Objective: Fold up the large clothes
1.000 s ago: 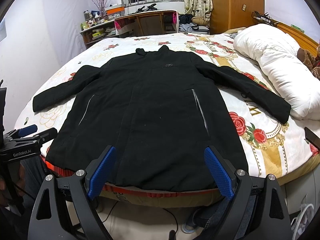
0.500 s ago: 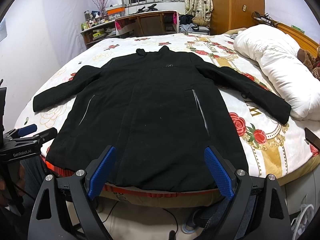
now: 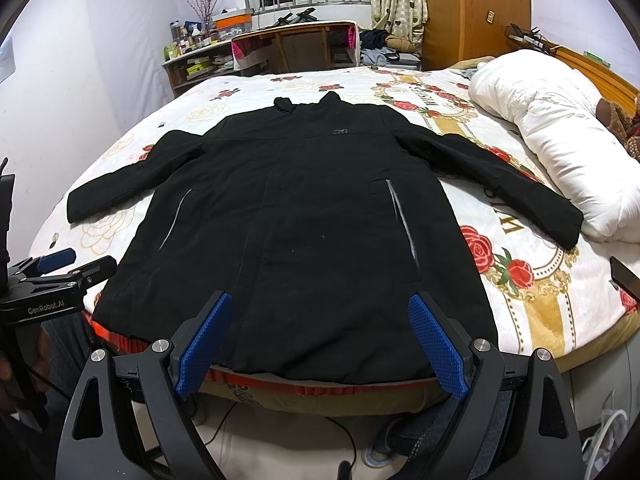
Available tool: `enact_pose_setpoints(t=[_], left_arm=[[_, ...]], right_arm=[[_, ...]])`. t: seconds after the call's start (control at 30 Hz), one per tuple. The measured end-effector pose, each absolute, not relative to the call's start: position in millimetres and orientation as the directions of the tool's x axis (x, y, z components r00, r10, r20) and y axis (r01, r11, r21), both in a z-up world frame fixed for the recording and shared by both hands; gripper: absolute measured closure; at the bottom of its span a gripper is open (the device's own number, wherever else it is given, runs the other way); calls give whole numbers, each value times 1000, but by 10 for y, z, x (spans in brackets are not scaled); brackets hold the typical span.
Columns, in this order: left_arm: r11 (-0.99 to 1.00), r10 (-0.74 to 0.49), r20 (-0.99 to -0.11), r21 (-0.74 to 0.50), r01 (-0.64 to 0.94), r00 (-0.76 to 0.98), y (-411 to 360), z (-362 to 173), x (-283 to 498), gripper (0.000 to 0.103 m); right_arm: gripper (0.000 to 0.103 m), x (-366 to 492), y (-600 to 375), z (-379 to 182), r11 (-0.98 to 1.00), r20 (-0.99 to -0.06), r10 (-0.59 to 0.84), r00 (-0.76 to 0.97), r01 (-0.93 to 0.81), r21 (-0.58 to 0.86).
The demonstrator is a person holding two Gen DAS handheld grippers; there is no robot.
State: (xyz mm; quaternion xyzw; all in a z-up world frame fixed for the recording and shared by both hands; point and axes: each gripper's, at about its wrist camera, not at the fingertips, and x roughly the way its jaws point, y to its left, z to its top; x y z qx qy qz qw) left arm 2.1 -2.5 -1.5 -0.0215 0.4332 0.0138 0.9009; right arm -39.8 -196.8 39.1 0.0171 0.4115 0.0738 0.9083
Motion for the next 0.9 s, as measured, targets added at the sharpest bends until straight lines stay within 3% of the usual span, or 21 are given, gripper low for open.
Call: enact_pose_setpoints(t=[0.9], left_arm=[[999, 9, -790, -20, -40, 613, 10, -106, 90, 0]], right_arm=[[13, -324, -1906, 383, 988, -748, 151, 646, -128, 89]])
